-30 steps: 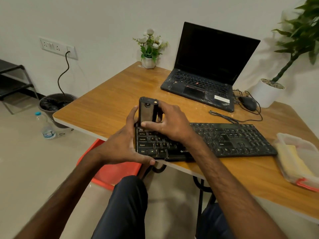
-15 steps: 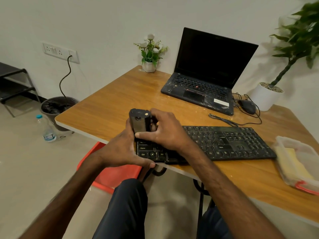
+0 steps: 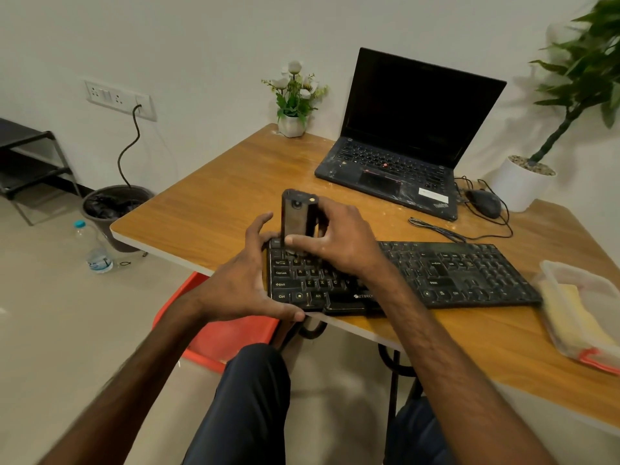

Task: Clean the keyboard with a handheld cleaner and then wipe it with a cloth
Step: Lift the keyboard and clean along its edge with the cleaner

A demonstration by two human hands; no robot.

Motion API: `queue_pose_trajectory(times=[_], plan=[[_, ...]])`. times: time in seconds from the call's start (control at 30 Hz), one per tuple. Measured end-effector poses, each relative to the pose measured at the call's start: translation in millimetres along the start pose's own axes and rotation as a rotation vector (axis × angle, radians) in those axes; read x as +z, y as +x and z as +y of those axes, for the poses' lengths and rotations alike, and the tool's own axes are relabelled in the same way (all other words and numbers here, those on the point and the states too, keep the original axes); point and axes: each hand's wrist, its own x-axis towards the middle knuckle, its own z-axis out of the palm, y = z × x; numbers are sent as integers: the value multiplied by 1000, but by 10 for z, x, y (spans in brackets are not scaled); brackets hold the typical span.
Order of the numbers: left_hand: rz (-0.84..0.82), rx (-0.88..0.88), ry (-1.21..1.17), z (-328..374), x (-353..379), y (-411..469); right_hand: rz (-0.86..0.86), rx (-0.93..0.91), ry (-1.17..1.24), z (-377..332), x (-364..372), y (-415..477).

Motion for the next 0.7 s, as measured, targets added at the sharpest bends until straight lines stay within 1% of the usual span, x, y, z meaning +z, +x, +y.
queue_pose_trajectory(times=[0.03, 0.13, 0.17, 0.23, 0.37, 0.4, 0.47, 0.57, 0.6, 0.63, 0.7], plan=[[5, 1, 0, -1, 5, -2, -19, 0, 32, -24, -3, -43], [10, 13, 23, -13, 10, 1, -164, -59, 225, -101, 60, -225], [5, 20, 27, -12, 11, 2, -175, -63, 271, -85, 69, -276], [-1, 27, 31, -4, 6, 3, -116, -27, 261, 2, 35, -293], [0, 19, 103, 31, 8, 4, 96, 84, -38, 181, -62, -188], [3, 18, 122, 34, 8, 7, 128, 100, -49, 174, -64, -188], [17, 22, 140, 31, 7, 6, 131, 79, 32, 81, -10, -260], [23, 50, 198, 27, 1, 6, 44, -46, 182, -143, 145, -445], [18, 56, 216, 20, 5, 8, 34, -63, 222, -167, 181, -478], [15, 46, 207, 20, 8, 7, 44, -46, 235, -158, 182, -479], [23, 20, 168, 17, 14, 4, 95, 66, 196, -30, 97, -403]])
